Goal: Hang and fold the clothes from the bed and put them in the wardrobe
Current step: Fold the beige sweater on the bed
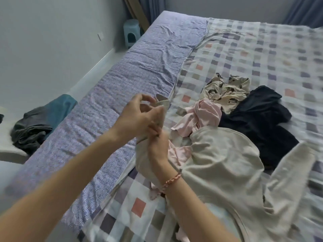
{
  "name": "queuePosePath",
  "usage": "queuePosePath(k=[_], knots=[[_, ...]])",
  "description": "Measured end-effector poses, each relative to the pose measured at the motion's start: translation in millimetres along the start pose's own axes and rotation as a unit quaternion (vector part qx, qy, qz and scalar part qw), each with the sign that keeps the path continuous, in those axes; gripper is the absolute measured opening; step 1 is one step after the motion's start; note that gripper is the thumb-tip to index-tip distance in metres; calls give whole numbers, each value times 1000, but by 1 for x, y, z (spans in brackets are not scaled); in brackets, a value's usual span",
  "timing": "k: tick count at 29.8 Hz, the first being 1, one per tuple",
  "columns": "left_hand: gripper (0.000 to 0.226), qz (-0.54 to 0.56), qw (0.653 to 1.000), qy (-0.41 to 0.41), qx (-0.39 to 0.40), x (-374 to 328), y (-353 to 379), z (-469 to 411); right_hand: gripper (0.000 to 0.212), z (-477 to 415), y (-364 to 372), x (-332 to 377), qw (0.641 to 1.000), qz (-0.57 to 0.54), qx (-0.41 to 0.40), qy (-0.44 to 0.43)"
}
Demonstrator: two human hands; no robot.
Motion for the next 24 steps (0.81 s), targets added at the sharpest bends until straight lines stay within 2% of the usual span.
queuePosePath(k=[1, 3, 5, 7, 9, 11, 12, 14, 17, 19, 22, 24], knots=[[21, 37, 999, -3, 16, 6, 15, -1, 11, -6, -28, -7, 999, -18, -25, 40], [16, 32, 999, -12, 7, 37, 34, -5, 15, -9, -93, -31, 988, -44, -85, 118], [10, -19, 998, -59, 0, 94, 58, -2, 9, -1, -174, -66, 969, -106, -150, 164], [11, -116, 985, -118, 58, 164, 87, 13, 14, 18, -259, -112, 945, -75, -213, 235], [32, -206, 954, -182, 123, 222, 102, 34, 34, 41, -325, -157, 901, -1, -264, 343], [64, -270, 922, -218, 170, 265, 115, 55, 45, 65, -365, -193, 855, 88, -269, 434], [71, -280, 916, -226, 179, 278, 115, 61, 41, 68, -369, -202, 853, 151, -253, 430], [65, -280, 919, -231, 157, 301, 130, 70, 30, 66, -370, -211, 863, 285, -205, 364], [24, -276, 935, -216, 59, 307, 136, 70, 17, 43, -324, -194, 893, 396, -71, 200], [6, -252, 945, -206, 19, 306, 138, 68, 21, 24, -284, -183, 902, 416, 22, 113], [29, -192, 961, -200, 8, 296, 137, 75, 41, -6, -228, -170, 876, 468, 120, 18], [23, -184, 966, -183, 6, 291, 135, 82, 37, -26, -201, -162, 843, 510, 169, 17]])
Point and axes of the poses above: each hand's wrist, its own z-axis away from the middle knuckle, its own y-axis out of the palm, x = y × z, the point moved 1 cm from there along -z, towards the middle knuckle, and after that the axes turned 3 degrees about z, right-handed, at the moved point
